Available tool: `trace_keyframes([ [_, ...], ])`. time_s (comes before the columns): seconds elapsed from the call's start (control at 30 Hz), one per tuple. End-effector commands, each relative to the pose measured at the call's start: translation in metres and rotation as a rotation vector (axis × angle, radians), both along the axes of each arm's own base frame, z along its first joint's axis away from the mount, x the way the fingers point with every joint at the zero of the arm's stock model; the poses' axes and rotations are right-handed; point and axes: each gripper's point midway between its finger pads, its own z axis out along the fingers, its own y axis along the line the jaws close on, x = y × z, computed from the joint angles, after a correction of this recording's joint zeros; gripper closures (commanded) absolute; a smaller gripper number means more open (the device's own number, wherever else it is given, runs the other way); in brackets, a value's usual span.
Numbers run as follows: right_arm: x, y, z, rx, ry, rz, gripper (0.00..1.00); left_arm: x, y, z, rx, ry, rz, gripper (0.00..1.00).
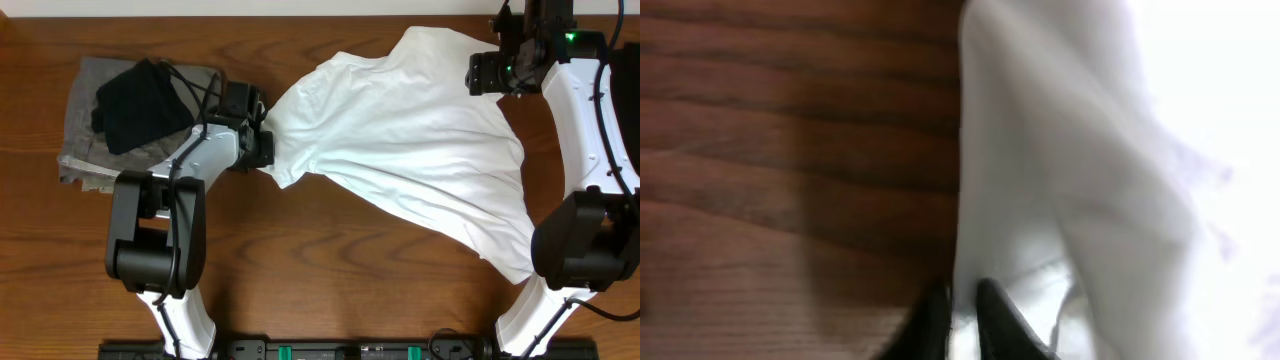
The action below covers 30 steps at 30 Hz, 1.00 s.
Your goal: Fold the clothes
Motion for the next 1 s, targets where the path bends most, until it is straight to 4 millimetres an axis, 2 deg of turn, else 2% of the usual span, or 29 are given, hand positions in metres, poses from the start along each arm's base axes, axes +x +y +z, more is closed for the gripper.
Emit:
trace_keyframes([
  [0.0, 0.001, -0.006, -0.003, -0.013, 0.006, -0.002, 0.21, -0.023, 0.021, -0.032, 0.119, 0.11, 0.023, 0.94],
  [0.2, 0.001, -0.006, -0.003, -0.013, 0.006, -0.002, 0.21, -0.034, 0.059, -0.028, 0.328, 0.139, 0.062, 0.94],
  [0.3, 0.001, -0.006, -0.003, -0.013, 0.006, -0.003, 0.21, -0.034, 0.071, -0.025, 0.392, 0.136, 0.074, 0.94],
  [0.57, 0.0, -0.006, -0.003, -0.014, 0.009, -0.002, 0.2, -0.03, 0.084, -0.017, 0.466, 0.119, 0.082, 0.94],
  [0.73, 0.0, -0.006, -0.003, -0.013, 0.009, -0.002, 0.2, -0.022, 0.082, 0.001, 0.458, 0.085, 0.089, 0.93],
  [0.9, 0.0, -0.006, -0.003, -0.013, 0.01, -0.002, 0.2, -0.016, 0.074, 0.033, 0.396, 0.01, 0.109, 0.68],
  [0.97, 0.0, -0.006, -0.003, -0.013, 0.01, -0.002, 0.2, -0.016, 0.064, 0.045, 0.325, -0.013, 0.119, 0.64],
])
